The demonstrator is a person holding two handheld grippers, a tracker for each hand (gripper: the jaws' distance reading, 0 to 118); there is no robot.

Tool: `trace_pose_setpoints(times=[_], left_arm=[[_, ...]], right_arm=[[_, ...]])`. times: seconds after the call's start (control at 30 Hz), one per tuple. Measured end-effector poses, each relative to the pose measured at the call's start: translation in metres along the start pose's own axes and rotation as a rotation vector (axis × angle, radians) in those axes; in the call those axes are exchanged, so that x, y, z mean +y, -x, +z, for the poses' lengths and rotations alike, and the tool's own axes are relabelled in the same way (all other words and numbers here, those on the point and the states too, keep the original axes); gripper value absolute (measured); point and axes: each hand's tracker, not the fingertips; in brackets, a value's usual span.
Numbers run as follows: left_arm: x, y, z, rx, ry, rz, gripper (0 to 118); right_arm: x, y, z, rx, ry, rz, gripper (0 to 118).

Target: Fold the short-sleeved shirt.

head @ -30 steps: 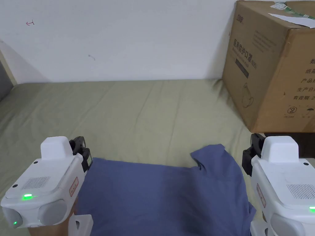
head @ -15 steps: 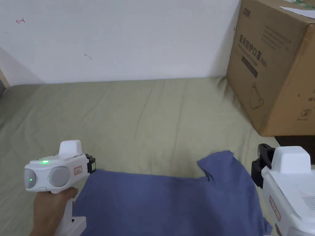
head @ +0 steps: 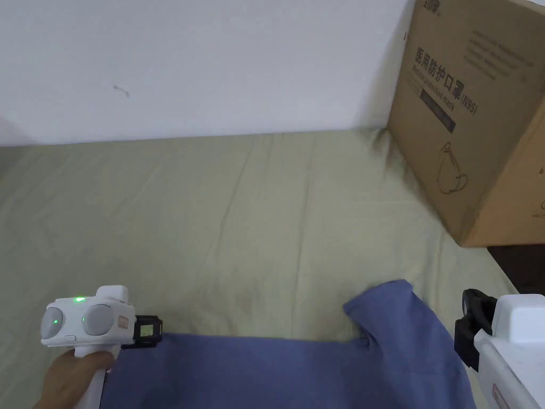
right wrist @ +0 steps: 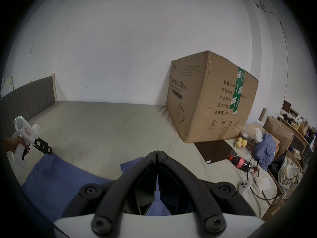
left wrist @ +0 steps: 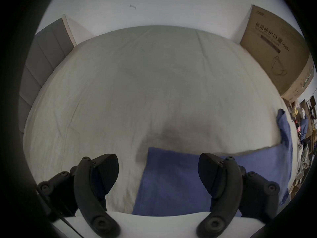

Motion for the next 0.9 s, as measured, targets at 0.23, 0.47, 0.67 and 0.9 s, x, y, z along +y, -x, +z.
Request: trace_pose_setpoints(times=[0.23, 0.47, 0.67, 0.9], left_arm=[[-0.005, -0.007, -0.008, -0.034, 0.016, -0.022, 11], [-0.016, -0.010, 0.036, -0.072, -0.137, -0.006, 0], [-0.028, -0.009, 0.088, -0.096, -0.201, -0.008, 0], [-0.034, -0.013, 0.107, -0.091, -0.211, -0.006, 0]], right_arm=[[-0.015, -0.014, -0.015, -0.017, 0.072, -0.042, 1], [-0.038, -0.055, -0.075, -0.006, 0.292, -0.179, 22], [-0.080, -0.070, -0.152, 0.024, 0.540, -0.150, 92], [-0.117, -0.057, -0.190, 0.079, 0.684, -0.164, 44]])
